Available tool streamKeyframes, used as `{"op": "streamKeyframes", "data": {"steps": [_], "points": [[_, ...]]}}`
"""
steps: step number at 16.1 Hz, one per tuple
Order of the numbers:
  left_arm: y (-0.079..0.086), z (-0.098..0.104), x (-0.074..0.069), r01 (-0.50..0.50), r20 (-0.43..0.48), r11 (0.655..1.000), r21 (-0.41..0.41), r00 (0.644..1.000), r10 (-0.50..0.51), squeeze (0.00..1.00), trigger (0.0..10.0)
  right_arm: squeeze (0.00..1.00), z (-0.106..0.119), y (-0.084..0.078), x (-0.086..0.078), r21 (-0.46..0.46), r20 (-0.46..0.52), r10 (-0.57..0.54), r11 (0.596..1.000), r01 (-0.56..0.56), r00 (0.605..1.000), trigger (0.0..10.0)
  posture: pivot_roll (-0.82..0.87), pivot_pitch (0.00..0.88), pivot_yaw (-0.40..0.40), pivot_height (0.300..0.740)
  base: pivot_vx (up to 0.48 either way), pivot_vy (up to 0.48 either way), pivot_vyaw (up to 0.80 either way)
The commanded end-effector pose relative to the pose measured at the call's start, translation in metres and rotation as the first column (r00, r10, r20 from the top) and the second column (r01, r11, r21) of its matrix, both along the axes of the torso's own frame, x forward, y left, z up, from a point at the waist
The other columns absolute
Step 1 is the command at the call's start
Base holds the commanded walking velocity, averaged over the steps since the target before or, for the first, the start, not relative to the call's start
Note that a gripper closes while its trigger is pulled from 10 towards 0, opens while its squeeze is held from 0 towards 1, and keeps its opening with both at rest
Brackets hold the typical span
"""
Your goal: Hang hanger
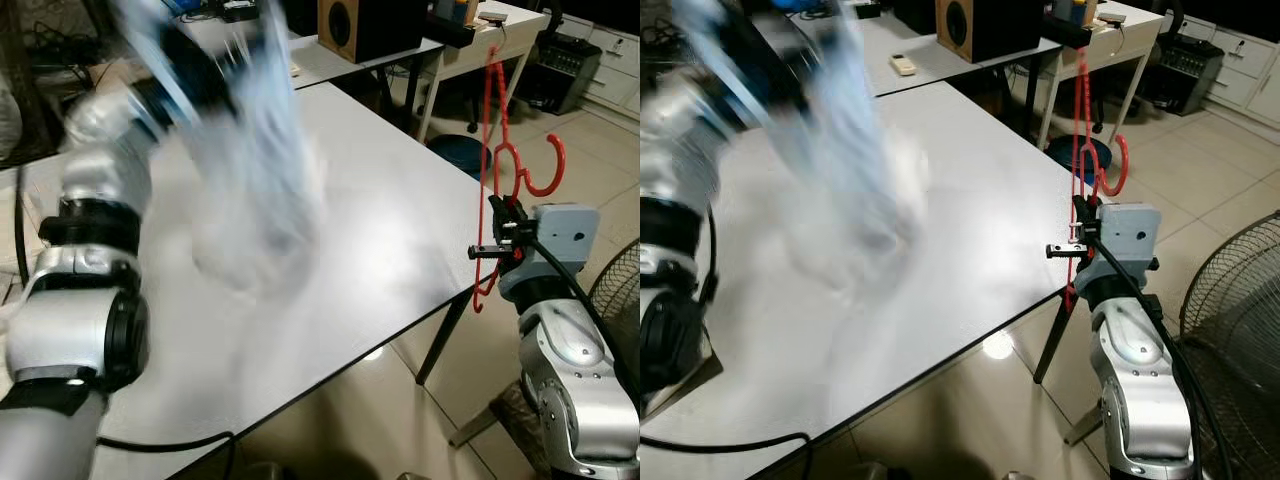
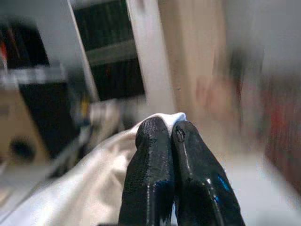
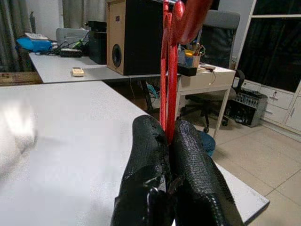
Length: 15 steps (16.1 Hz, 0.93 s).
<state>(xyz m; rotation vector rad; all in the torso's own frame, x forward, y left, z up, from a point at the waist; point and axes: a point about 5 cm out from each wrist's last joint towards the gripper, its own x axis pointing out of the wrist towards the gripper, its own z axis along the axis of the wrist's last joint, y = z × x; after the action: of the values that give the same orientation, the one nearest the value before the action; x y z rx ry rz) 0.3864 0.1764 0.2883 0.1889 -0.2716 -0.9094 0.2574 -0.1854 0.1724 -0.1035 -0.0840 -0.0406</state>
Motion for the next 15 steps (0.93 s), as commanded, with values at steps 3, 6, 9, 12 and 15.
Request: {"op": "streamKeyframes", "data": {"steps": [3, 6, 9, 12, 15], "points": [[0.003, -0.017, 0.017, -0.242, -0.040, 0.943, 0.228, 0.965, 0.258, 0.00, 0.0, 0.00, -0.007, 0.000, 0.000, -0.007, -0.027, -0.006, 1.000, 0.006, 1.000, 10.0, -0.12, 0.000, 0.076, 0.740, 0.000, 0.000, 0.00], [0.004, -0.027, 0.028, -0.414, -0.101, 0.881, 0.230, 0.890, 0.444, 0.00, 0.0, 0.00, -0.012, -0.001, -0.002, -0.013, -0.054, -0.027, 1.000, 0.026, 0.998, 10.0, -0.13, 0.000, 0.088, 0.740, 0.000, 0.000, 0.00], [-0.022, 0.066, 0.013, -0.067, 0.161, 0.950, -0.304, 0.980, 0.120, 0.00, 0.0, 0.00, 0.005, -0.008, 0.001, -0.009, 0.037, -0.062, 0.998, 0.062, 0.997, 10.0, -0.14, 0.000, 0.092, 0.740, 0.000, 0.000, 0.00], [-0.021, 0.066, -0.006, 0.246, 0.244, 0.942, -0.228, 0.951, -0.189, 0.00, 0.0, 0.00, 0.012, -0.012, 0.000, 0.019, 0.099, -0.106, 0.994, 0.105, 0.989, 10.0, -0.13, 0.000, 0.084, 0.740, 0.000, 0.000, 0.00], [0.006, -0.007, -0.015, 0.208, 0.073, 0.978, -0.032, 0.976, -0.205, 0.00, 0.0, 0.00, 0.010, -0.005, 0.001, 0.020, 0.090, -0.071, 0.997, 0.069, 0.993, 10.0, -0.11, 0.000, 0.064, 0.740, 0.000, 0.000, 0.00]]}}
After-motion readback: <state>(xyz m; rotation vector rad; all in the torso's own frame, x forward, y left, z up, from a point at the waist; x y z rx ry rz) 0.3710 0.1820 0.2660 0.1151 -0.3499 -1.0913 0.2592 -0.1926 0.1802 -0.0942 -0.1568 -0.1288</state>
